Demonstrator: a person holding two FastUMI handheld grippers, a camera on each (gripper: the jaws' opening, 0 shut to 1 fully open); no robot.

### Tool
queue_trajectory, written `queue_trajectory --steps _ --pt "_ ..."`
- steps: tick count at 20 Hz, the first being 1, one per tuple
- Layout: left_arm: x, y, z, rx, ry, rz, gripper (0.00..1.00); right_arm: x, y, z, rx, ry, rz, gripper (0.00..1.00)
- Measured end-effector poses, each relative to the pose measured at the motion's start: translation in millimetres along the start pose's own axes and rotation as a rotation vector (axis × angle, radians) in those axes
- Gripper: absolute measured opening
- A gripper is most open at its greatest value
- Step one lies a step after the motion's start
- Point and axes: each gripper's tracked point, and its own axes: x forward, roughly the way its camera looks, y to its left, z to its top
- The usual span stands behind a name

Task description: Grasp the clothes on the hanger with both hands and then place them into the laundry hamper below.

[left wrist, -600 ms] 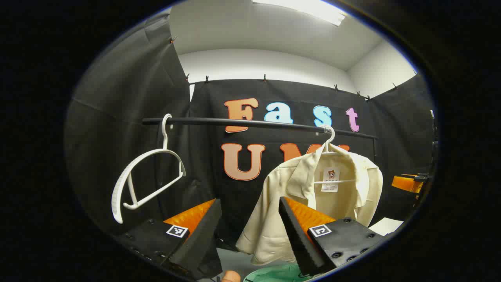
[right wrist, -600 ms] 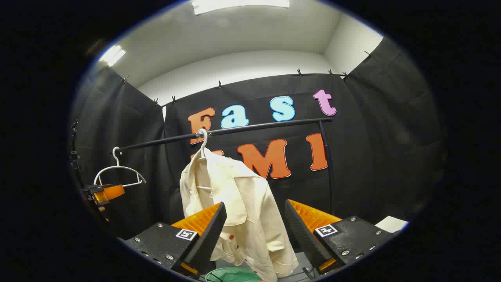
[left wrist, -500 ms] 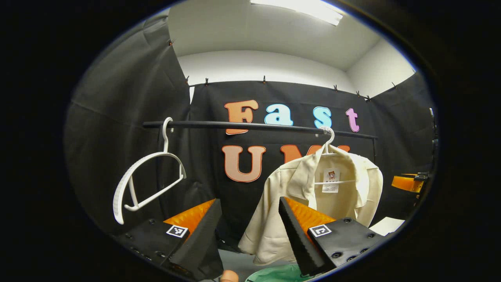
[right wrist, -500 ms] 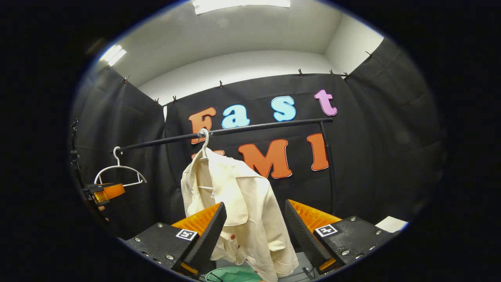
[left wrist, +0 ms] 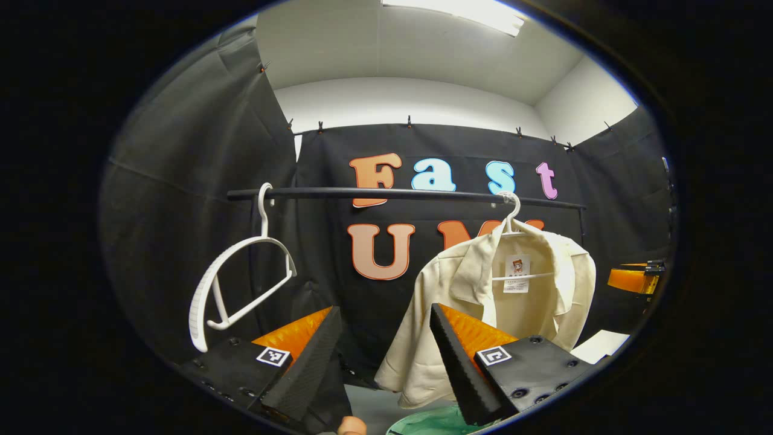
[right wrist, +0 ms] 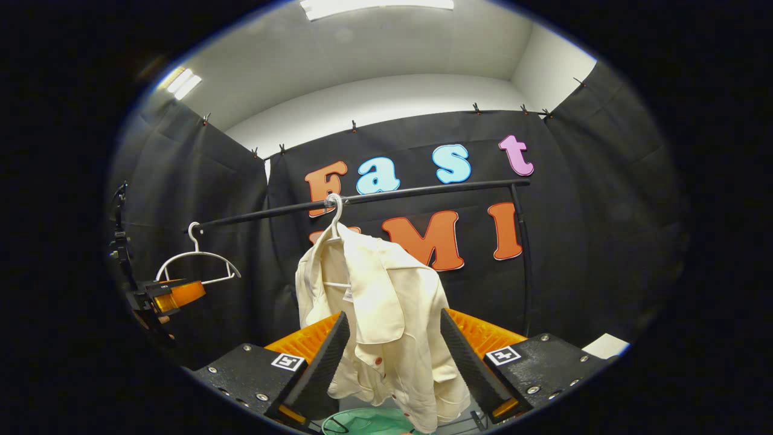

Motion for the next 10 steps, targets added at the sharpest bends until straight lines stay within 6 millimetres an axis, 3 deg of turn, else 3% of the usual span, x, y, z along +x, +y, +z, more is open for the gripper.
queue_trajectory --steps 2,5,9,10 --pt "-1 0 -1 -0.017 0.002 -0.008 1.0 2 -2 -2 -0.015 -0.001 -0.014 0.94" --pt "-1 -1 -1 -0.023 0.003 -0.016 0.96 8 -7 -9 -0.045 0.007 -0.039 0.93" --pt "-3 -1 -2 -0.022 -0.001 -0.016 1.0 18 -10 -34 -0.078 0.052 -0.053 0.94" --pt "-4 -1 -3 -0.021 -0.002 -0.015 0.97 20 -10 -41 -0.083 0.064 -0.054 0.94"
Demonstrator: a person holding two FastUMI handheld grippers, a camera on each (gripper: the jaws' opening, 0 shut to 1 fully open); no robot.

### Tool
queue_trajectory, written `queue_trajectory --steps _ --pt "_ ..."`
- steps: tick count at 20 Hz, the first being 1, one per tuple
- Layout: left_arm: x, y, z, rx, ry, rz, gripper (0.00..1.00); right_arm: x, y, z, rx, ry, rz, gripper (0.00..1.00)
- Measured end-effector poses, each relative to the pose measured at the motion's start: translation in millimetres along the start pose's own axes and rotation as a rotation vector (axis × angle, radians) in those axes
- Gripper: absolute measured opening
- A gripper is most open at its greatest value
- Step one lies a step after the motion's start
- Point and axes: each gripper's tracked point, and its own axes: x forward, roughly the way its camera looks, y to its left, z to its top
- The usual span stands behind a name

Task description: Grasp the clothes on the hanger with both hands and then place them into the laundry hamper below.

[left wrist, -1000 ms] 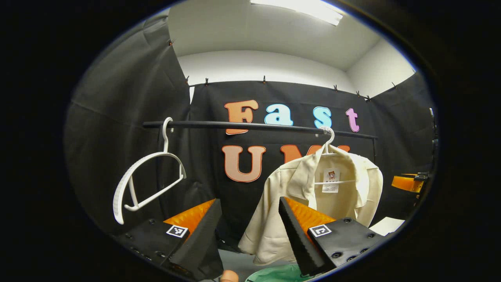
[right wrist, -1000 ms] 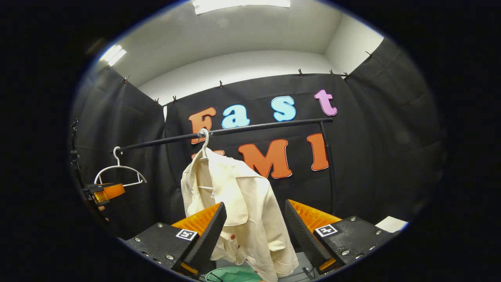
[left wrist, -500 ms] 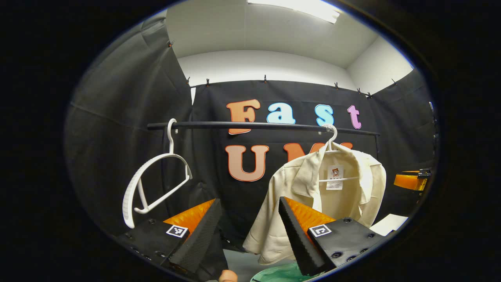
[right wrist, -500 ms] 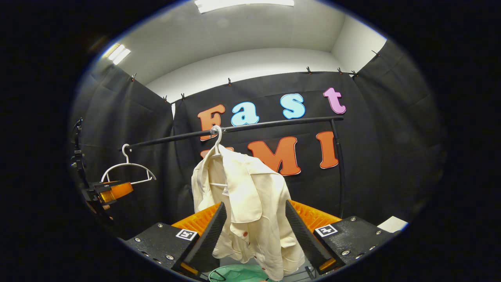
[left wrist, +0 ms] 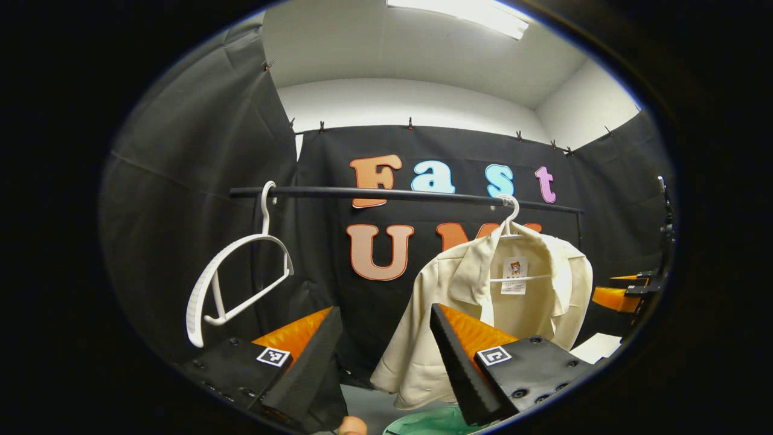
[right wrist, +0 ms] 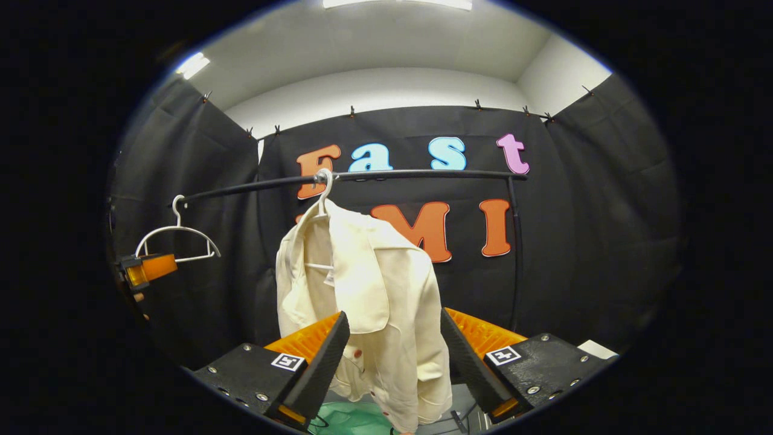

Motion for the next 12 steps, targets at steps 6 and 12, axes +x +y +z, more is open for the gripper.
queue_trajectory --steps 6,12 --pt "-1 1 -6 0.003 0.004 -0.001 0.97 16 9 -38 -0.043 0.053 0.018 0.93" --pt "4 4 -17 0.006 0.028 0.008 0.93 30 15 -69 -0.013 0.1 0.043 0.94"
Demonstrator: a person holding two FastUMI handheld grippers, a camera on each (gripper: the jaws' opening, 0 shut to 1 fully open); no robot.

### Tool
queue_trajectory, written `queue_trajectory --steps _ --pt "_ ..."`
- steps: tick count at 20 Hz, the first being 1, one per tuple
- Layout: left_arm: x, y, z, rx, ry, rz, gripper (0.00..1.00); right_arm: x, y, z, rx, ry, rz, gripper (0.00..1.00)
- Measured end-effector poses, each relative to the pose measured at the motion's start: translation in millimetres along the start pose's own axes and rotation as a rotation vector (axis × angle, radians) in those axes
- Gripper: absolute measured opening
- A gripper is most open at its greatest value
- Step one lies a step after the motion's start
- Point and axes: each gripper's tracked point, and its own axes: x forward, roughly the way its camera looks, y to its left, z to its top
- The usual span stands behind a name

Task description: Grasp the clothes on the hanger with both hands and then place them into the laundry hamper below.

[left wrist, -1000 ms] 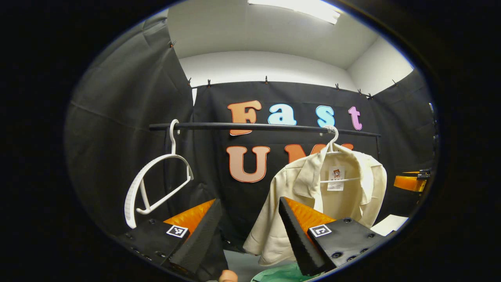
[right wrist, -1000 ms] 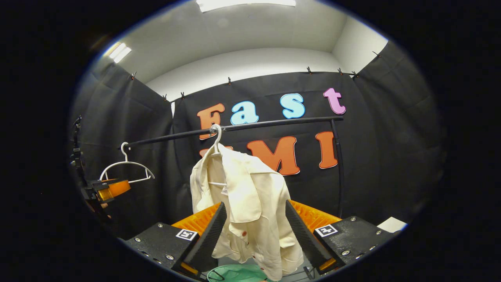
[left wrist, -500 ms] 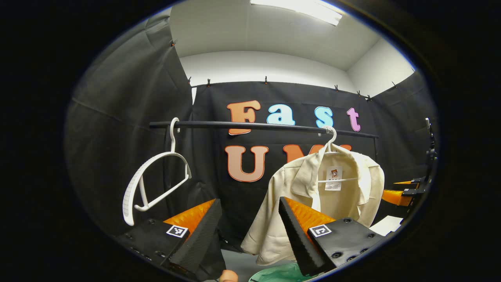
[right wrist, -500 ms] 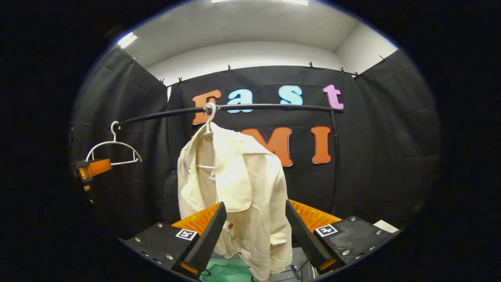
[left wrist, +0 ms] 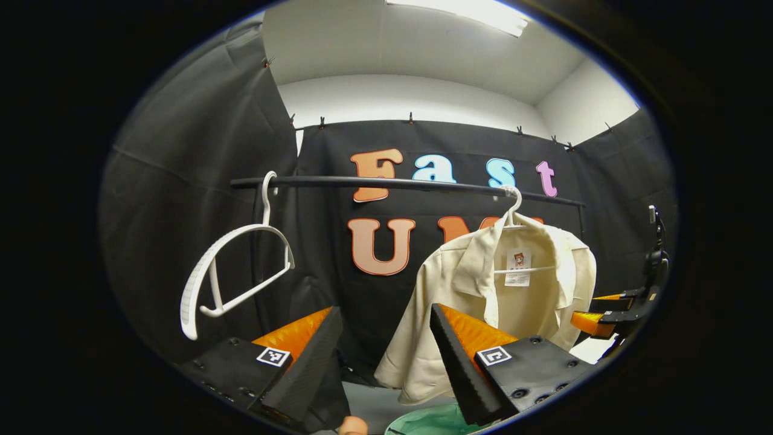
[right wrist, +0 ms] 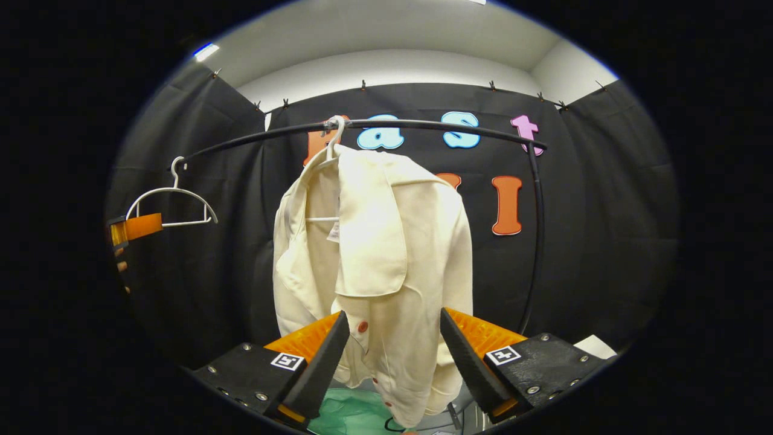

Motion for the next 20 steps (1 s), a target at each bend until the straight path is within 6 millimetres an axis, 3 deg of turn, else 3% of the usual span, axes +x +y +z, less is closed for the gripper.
queue_trajectory --steps 1,5,6,14,20 --pt "2 0 -1 0.0 0.002 0.003 1.0 3 -2 -3 0.004 0.002 -0.006 0.94" --pt "5 0 -9 0.006 0.015 0.003 0.96 17 -8 -14 -0.026 -0.003 -0.052 0.94" --pt "7 -2 -12 0.006 0.022 0.0 1.0 20 -6 -16 -0.033 -0.003 -0.052 0.94" --pt "27 -10 -37 -0.005 0.07 -0.008 0.96 43 24 -28 -0.042 -0.005 0.019 0.94" --pt "48 -25 -57 -0.015 0.086 -0.022 0.97 71 24 -32 -0.023 0.002 -0.021 0.94"
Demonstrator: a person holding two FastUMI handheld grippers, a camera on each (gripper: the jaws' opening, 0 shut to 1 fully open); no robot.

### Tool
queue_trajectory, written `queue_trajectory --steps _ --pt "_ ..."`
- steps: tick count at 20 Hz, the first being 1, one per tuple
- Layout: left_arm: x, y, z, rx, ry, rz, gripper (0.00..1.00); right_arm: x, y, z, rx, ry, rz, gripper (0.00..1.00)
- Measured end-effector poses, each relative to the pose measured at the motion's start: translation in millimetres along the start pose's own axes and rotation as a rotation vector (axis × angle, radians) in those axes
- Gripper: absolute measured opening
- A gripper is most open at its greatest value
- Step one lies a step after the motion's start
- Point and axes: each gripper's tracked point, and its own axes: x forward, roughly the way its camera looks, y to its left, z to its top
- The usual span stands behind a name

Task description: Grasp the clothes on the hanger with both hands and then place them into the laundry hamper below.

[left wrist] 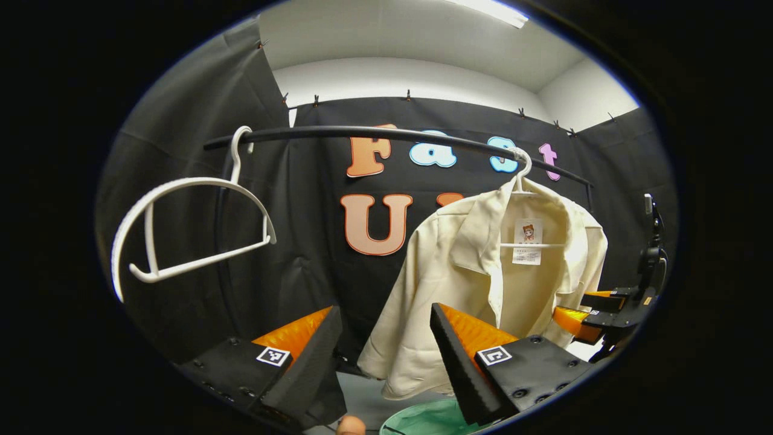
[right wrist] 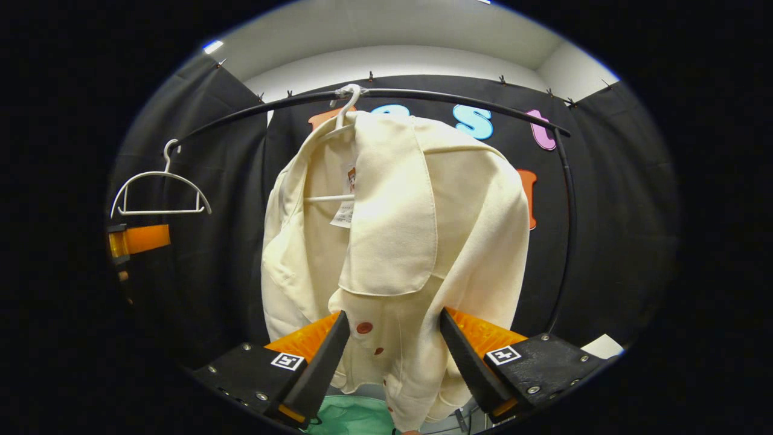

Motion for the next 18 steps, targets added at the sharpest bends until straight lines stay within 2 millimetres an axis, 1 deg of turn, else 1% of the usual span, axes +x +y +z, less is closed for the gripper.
queue_trajectory --steps 2,3,5,6,7,8,9,10,11,12,13,14,15,16,17,18 --pt "7 -8 -5 -0.005 0.003 -0.015 0.97 10 -1 0 0.006 -0.002 -0.03 0.94" --pt "12 -13 -7 -0.008 0.005 -0.024 0.94 15 -5 0 0.013 -0.005 -0.047 0.94" --pt "20 -27 -14 -0.015 0.016 -0.044 0.93 26 -11 2 0.041 -0.013 -0.084 0.94" --pt "24 -33 -16 -0.021 0.021 -0.056 0.94 32 -14 3 0.058 -0.018 -0.097 0.94" --pt "27 -43 -19 -0.027 0.023 -0.075 0.97 39 -16 6 0.078 -0.024 -0.104 0.94" --pt "29 -49 -21 -0.029 0.024 -0.087 0.93 43 -19 8 0.094 -0.032 -0.112 0.93" --pt "33 -54 -22 -0.027 0.022 -0.093 0.93 46 -24 10 0.106 -0.039 -0.122 0.89" --pt "37 -59 -22 -0.023 0.021 -0.098 0.97 50 -28 11 0.115 -0.046 -0.13 0.86" --pt "41 -63 -23 -0.02 0.02 -0.101 0.93 55 -32 12 0.118 -0.051 -0.137 0.79" --pt "45 -67 -23 -0.021 0.016 -0.104 0.93 59 -36 12 0.12 -0.051 -0.146 0.76" --pt "51 -69 -22 -0.023 0.012 -0.107 0.97 61 -40 12 0.123 -0.051 -0.153 0.69" --pt "55 -71 -21 -0.025 0.009 -0.107 0.93 62 -43 12 0.128 -0.051 -0.155 0.65" --pt "58 -74 -23 -0.028 0.014 -0.11 0.93 61 -47 13 0.134 -0.051 -0.157 0.54" --pt "60 -78 -27 -0.034 0.026 -0.114 0.93 61 -49 14 0.14 -0.05 -0.155 0.48" --pt "61 -83 -29 -0.038 0.031 -0.123 0.93 61 -50 13 0.145 -0.05 -0.152 0.36" --pt "63 -88 -29 -0.036 0.032 -0.132 0.93 60 -53 13 0.149 -0.049 -0.151 0.32"
